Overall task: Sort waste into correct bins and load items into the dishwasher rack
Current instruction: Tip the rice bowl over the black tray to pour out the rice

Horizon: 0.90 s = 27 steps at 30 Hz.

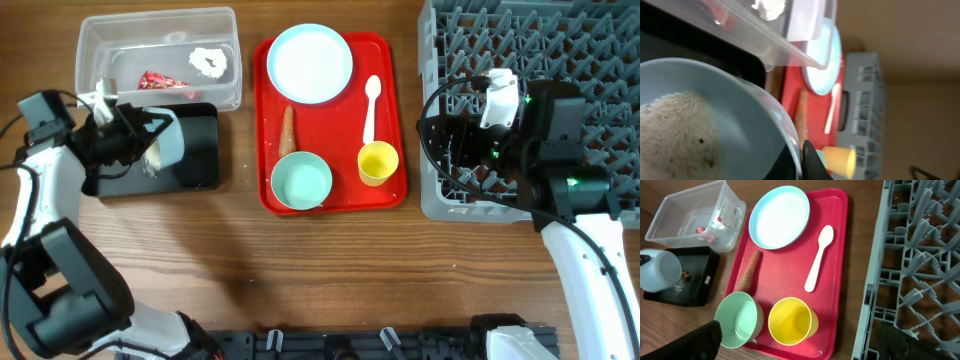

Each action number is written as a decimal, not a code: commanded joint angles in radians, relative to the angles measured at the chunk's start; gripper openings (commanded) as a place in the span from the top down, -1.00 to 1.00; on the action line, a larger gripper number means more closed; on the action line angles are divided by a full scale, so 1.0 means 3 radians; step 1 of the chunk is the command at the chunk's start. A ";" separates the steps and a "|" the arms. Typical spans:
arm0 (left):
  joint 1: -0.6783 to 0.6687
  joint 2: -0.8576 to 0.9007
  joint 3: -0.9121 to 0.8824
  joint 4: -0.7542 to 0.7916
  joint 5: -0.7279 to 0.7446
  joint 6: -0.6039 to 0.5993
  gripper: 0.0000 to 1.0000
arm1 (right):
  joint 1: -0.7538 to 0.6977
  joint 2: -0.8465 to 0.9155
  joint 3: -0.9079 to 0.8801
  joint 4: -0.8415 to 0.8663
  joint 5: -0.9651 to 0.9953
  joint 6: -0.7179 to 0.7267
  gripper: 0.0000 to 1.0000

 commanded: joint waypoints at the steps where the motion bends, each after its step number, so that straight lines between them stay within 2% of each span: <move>1: 0.0113 0.0160 -0.0050 0.0106 0.0696 0.0076 0.92 | 0.0009 0.0023 0.0089 -0.0022 -0.0056 0.0013 -0.99; 5: 0.0234 0.0303 -0.0050 0.0268 0.1204 0.0075 0.92 | 0.0009 0.0023 0.0089 -0.0046 -0.0056 0.0011 -0.99; 14: 0.0282 0.0371 -0.0048 0.0305 0.1893 0.0062 0.92 | 0.0009 0.0023 0.0089 -0.0055 -0.0056 0.0013 -1.00; 20: 0.0284 0.0371 -0.0048 0.0304 0.1940 -0.0230 0.92 | 0.0009 0.0023 0.0089 -0.0061 -0.0056 0.0011 -0.99; 27: 0.0336 0.0370 -0.0048 0.0304 0.1942 -0.0753 0.92 | 0.0009 0.0023 0.0089 -0.0081 -0.0055 0.0032 -0.99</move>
